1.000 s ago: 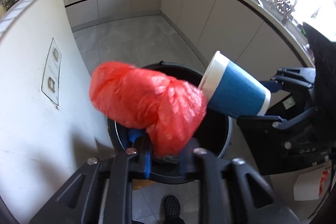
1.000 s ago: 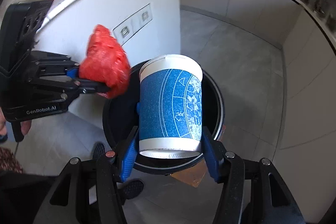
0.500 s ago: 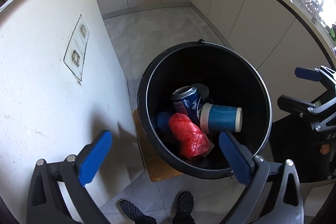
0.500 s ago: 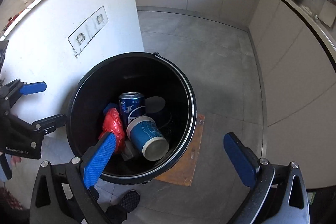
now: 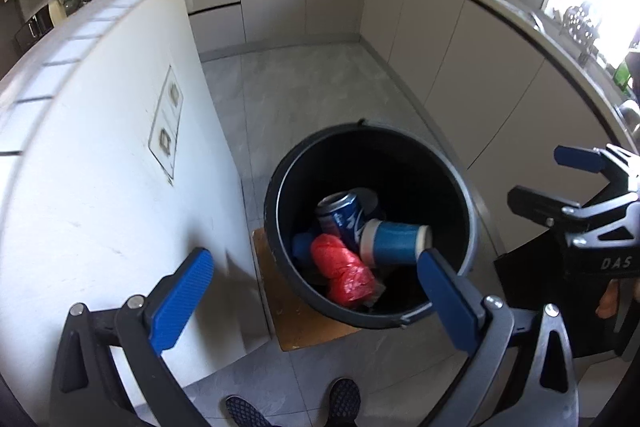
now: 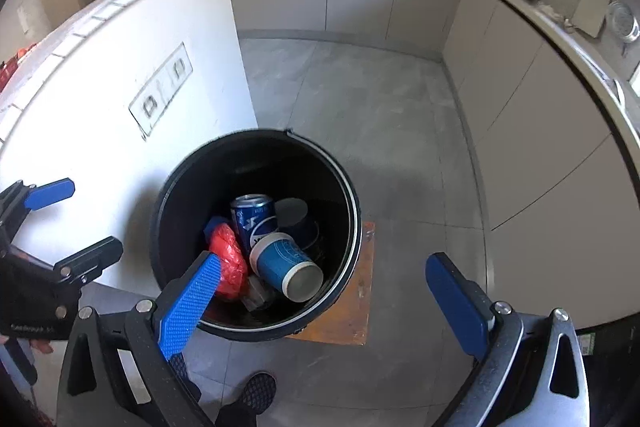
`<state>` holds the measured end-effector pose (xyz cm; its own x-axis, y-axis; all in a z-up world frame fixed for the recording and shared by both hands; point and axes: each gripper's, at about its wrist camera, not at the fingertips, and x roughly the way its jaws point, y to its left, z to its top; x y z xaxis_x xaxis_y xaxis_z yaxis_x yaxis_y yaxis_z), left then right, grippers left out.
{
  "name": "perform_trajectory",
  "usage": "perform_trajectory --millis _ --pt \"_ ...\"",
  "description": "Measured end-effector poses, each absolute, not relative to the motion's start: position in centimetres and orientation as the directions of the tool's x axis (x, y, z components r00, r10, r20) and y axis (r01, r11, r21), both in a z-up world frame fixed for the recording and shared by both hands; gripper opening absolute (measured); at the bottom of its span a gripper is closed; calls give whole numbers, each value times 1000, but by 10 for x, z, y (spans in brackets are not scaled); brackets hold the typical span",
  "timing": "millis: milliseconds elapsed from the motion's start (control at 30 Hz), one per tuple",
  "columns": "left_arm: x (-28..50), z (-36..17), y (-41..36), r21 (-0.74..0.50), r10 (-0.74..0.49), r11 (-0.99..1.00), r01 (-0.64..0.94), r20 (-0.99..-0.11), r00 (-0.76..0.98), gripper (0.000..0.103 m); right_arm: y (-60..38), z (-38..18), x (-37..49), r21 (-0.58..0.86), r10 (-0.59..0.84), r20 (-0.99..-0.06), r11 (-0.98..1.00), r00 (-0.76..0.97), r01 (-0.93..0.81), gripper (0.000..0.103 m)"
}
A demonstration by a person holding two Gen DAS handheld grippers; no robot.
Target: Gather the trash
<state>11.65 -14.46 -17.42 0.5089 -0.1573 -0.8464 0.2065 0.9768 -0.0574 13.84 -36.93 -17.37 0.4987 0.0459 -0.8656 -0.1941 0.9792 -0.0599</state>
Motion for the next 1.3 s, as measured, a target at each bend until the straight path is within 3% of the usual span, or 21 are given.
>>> perform_trajectory --millis 900,1300 --pt "40 -25 -88 -75 -171 984 163 -675 718 103 -319 -21 36 -45 52 -741 991 670 -127 103" --pt "8 27 -59 -81 -147 989 123 -599 787 103 -292 42 -16 -38 71 -619 992 782 -120 103"
